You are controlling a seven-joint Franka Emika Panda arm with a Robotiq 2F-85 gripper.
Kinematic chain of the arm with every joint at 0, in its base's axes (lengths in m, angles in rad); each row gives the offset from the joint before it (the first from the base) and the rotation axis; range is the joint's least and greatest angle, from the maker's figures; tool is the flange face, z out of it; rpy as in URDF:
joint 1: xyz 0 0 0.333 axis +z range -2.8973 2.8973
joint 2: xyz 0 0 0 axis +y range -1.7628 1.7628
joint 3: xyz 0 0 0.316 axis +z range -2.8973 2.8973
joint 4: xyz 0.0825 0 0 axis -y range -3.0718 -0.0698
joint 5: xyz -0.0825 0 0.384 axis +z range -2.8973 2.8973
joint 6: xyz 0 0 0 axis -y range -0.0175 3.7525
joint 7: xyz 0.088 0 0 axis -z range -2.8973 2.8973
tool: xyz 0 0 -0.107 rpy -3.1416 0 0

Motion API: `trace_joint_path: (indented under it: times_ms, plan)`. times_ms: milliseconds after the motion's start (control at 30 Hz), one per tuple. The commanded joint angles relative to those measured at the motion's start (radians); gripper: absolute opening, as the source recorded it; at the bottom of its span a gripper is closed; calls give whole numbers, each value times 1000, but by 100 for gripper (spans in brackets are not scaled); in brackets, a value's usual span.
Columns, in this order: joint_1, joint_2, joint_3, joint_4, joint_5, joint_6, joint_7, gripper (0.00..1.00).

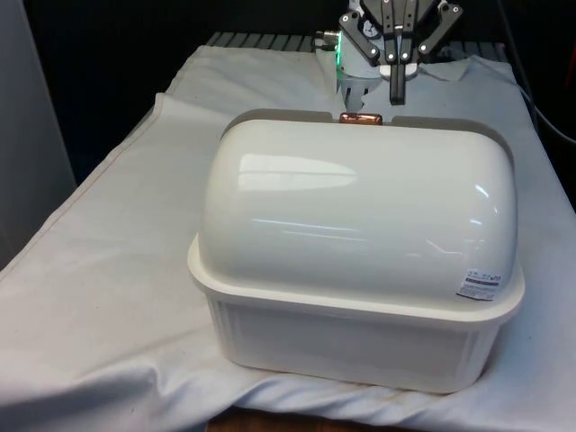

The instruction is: Open the lid, then close it.

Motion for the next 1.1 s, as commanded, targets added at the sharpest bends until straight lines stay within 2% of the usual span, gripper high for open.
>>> trace_joint_path:
  times_ms: [0,33,67,100,233,300,333,367,400,667,700,1067]
  plan:
    - [8,-10,-10,-14,-6,9,12,0]
    - [10,-18,-10,-26,-6,11,13,0]
    - [1,-7,1,-10,0,1,0,0]
    - [12,-25,-10,-36,-7,13,15,0]
    - [16,-59,-6,-86,-9,25,20,0]
    - [14,-66,-3,-96,-8,28,18,0]
    - [9,-63,9,-90,0,17,6,0]
    - [14,-69,-2,-99,-8,30,17,0]
    - [13,-70,-2,-101,-8,30,16,0]
    - [9,-72,8,-96,0,19,6,0]
    - [11,-72,1,-94,-5,25,12,0]
    - [7,-60,-3,-50,2,22,7,0]
